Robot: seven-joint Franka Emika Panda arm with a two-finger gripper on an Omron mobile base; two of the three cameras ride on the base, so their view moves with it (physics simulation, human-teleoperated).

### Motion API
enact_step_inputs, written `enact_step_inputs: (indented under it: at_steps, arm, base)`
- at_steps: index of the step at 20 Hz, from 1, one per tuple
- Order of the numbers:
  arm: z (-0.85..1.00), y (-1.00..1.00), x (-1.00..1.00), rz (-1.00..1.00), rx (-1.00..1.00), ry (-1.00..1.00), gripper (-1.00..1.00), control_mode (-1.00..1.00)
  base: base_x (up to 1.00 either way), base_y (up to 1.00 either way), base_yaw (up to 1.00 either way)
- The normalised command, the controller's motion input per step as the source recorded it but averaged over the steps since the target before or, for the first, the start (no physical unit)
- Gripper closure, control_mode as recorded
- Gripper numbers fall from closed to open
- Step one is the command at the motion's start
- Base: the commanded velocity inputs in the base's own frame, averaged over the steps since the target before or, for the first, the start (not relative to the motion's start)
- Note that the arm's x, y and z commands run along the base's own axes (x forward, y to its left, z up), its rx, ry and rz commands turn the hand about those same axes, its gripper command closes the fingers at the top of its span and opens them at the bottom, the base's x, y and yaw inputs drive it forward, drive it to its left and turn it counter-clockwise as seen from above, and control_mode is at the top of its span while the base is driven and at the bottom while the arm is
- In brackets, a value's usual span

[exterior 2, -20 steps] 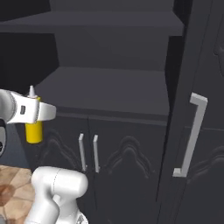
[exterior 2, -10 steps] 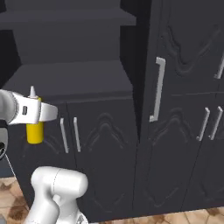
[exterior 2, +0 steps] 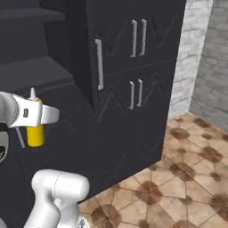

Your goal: Move the hot dog bun to the plate on the dining table and place the condiment next to that plate. Then navigate to the fridge and take the sausage and place it on the plate as well.

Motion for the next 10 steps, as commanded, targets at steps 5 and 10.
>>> enact_step_inputs:
  at_steps: [5,10]
  arm:
    - [0.00,0.00,0.00,0.00,0.00,0.00,1.00,1.00]
    - [0.00,0.00,0.00,0.00,0.00,0.00,1.00,1.00]
  base:
    - [-0.05,-0.37,-0.72]
    - [0.25,-0.39,-0.57]
